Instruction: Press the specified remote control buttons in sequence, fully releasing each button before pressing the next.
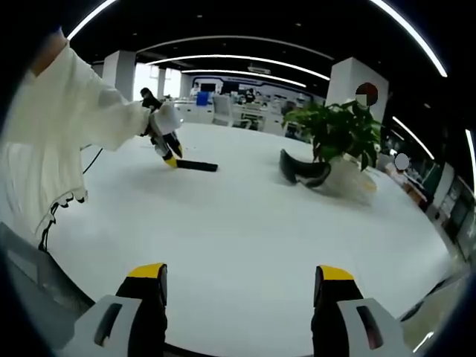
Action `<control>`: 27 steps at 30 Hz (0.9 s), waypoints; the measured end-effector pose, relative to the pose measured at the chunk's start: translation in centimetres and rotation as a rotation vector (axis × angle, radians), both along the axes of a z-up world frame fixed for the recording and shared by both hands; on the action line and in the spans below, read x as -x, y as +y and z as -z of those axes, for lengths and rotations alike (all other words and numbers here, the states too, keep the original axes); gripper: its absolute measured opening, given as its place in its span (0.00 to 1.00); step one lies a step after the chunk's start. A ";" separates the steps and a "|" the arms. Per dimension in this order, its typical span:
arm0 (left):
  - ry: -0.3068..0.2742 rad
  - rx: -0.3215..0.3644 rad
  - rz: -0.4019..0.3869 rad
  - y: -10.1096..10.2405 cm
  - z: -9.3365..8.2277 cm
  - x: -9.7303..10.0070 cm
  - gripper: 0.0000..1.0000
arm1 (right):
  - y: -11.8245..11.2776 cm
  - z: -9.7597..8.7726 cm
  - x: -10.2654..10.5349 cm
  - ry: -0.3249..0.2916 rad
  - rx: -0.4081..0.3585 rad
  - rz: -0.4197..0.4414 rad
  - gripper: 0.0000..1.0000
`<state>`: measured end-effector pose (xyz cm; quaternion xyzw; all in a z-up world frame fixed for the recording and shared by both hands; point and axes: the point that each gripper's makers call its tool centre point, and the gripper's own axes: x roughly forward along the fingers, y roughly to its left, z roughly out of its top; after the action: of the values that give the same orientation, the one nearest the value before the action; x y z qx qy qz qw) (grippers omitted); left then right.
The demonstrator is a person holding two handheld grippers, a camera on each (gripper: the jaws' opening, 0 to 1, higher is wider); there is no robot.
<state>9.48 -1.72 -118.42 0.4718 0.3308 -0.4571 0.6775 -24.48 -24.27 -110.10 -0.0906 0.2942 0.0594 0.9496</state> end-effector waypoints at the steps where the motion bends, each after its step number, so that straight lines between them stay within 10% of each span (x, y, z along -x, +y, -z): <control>1: 0.007 -0.001 -0.003 0.0 0.0 0.1 0.32 | 0.0 0.0 0.0 -0.001 0.000 0.001 0.81; 5: 0.115 -0.008 -0.076 0.7 -0.7 2.1 0.66 | 0.2 -0.5 -0.1 -0.023 -0.022 -0.006 0.82; 8: 0.034 0.011 -0.054 1.0 -2.4 2.6 0.67 | 0.2 -0.7 -0.2 -0.037 -0.032 -0.005 0.83; 12: 0.076 0.077 -0.046 1.2 -3.6 6.0 0.97 | 0.1 -1.0 -0.3 -0.057 -0.028 0.000 0.86; 27: -0.029 0.383 -0.219 2.8 -10.5 16.0 1.00 | -0.1 -1.9 -0.5 -0.109 -0.015 0.005 0.96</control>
<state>-6.48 1.04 -107.95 0.3024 0.2775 -0.4284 0.8050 -23.98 -24.34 -108.24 -0.0858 0.2417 0.0543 0.9650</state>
